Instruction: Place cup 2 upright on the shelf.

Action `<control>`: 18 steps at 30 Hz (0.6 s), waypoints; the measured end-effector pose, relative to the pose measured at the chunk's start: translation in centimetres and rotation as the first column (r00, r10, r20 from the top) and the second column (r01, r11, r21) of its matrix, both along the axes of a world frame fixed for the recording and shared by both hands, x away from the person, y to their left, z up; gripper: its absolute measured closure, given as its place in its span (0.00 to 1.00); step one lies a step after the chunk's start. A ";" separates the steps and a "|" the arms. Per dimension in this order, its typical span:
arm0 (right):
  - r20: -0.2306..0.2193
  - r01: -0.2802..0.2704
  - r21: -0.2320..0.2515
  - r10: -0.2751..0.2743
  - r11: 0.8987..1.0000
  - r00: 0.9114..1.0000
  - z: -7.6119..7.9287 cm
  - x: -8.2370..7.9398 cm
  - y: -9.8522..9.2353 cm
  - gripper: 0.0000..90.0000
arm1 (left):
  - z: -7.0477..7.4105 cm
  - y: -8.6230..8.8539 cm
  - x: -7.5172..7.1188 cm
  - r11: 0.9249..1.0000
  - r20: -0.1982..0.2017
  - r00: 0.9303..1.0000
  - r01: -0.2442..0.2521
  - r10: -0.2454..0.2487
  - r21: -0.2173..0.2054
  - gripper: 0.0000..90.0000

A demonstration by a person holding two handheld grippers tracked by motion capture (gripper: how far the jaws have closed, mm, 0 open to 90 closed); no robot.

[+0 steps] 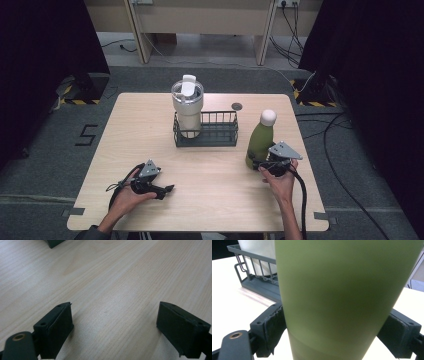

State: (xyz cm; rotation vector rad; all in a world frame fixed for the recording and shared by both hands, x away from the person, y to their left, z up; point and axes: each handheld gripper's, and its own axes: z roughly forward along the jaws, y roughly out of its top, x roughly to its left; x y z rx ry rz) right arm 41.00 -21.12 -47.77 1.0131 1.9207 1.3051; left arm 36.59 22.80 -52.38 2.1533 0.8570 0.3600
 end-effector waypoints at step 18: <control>0.007 0.003 0.015 -0.003 1.000 1.000 -1.1 0.6 0.3 0.20 | 0.0 0.0 0.0 1.000 0.000 1.000 0.000 0.000 0.000 0.14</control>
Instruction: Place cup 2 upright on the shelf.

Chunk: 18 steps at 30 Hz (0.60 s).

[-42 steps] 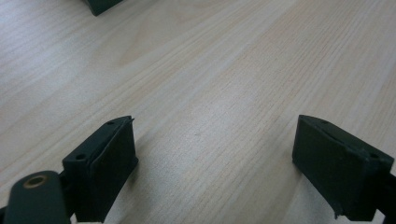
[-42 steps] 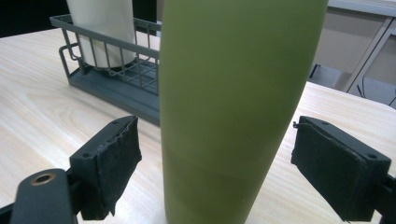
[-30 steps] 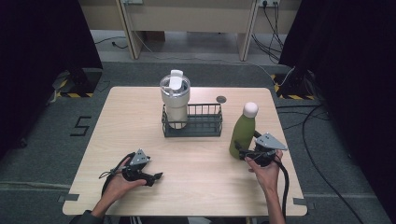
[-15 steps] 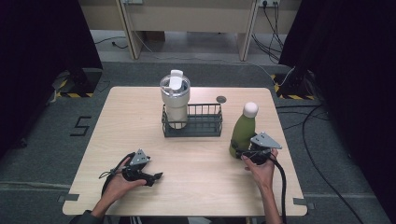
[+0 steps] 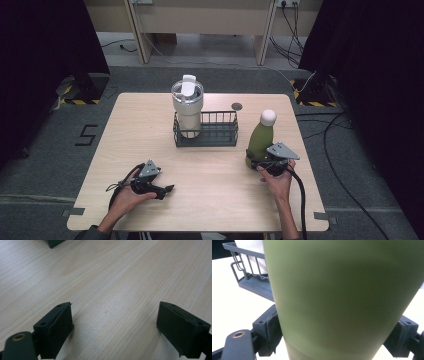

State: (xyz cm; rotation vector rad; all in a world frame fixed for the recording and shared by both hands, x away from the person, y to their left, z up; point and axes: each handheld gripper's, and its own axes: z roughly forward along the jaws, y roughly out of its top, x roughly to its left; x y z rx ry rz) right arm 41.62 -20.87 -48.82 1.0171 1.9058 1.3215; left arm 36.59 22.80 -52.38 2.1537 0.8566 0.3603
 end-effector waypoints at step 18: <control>0.019 -0.016 0.047 0.015 0.999 1.000 -0.7 0.3 -0.2 0.23 | 0.0 0.0 0.0 1.000 0.000 1.000 0.000 0.000 -0.001 0.14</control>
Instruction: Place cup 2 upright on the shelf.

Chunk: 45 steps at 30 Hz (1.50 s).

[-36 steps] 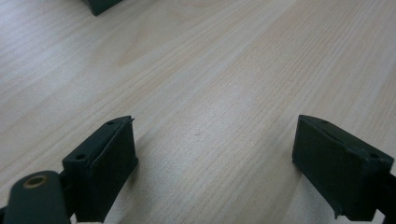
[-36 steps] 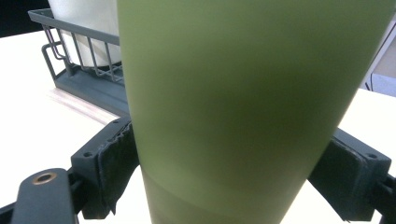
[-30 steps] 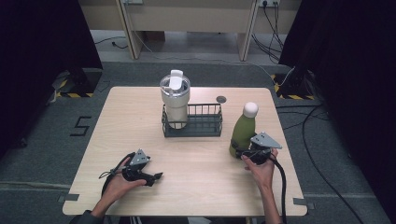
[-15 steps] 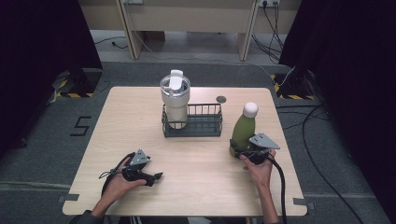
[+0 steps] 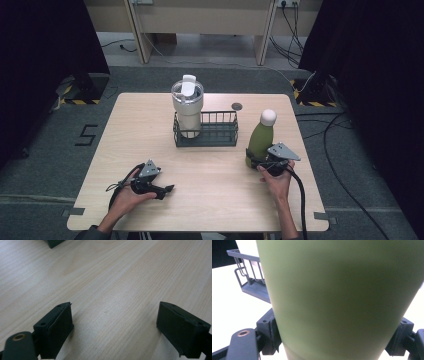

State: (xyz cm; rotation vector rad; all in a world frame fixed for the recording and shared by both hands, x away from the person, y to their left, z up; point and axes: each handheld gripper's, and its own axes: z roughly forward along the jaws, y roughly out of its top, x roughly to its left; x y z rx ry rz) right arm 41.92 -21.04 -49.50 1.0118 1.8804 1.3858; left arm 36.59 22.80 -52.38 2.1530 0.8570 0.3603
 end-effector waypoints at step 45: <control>0.051 0.033 -0.012 -0.032 0.999 0.998 3.6 -0.6 0.5 0.23 | 0.0 0.0 0.0 1.000 -0.001 1.000 0.002 -0.002 0.001 0.14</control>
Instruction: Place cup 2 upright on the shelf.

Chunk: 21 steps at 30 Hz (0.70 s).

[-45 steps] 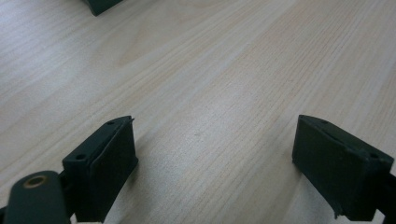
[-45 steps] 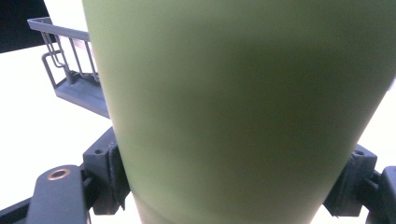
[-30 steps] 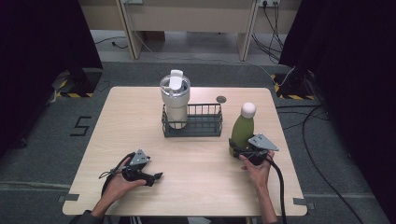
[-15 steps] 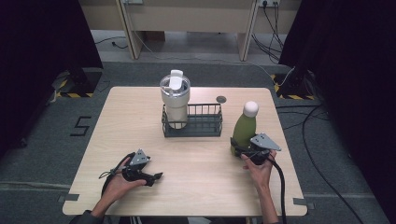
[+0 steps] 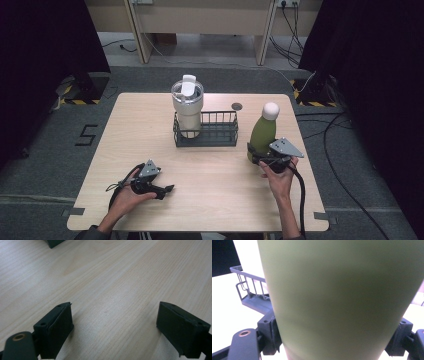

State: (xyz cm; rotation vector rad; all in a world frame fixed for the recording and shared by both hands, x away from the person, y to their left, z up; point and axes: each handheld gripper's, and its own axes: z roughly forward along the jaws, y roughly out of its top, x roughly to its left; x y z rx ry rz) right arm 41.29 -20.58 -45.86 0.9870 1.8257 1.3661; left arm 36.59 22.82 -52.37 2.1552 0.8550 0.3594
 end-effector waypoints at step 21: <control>0.025 -0.017 -0.003 0.017 1.000 1.000 2.4 0.8 1.6 0.23 | 0.0 0.0 0.0 1.000 0.002 1.000 -0.001 0.001 0.000 0.14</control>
